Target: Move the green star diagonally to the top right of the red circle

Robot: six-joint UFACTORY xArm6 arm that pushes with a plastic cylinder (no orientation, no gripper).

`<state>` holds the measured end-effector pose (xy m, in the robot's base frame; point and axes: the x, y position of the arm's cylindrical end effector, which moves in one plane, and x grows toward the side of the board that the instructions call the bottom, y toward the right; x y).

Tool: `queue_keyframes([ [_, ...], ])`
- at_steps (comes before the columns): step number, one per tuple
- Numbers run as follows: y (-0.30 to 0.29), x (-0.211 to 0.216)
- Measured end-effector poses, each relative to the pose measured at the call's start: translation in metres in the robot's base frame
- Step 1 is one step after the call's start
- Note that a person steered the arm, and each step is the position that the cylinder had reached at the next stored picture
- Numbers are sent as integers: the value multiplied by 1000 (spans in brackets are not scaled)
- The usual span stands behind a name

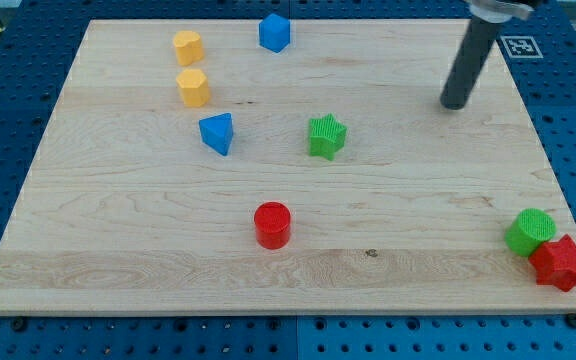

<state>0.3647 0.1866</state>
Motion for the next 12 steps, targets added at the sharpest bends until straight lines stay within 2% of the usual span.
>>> queue_keyframes([
  [1,-55,-1],
  [4,-78,-5],
  [6,-121,-6],
  [8,-133,26],
  [10,-171,29],
  [12,-168,60],
])
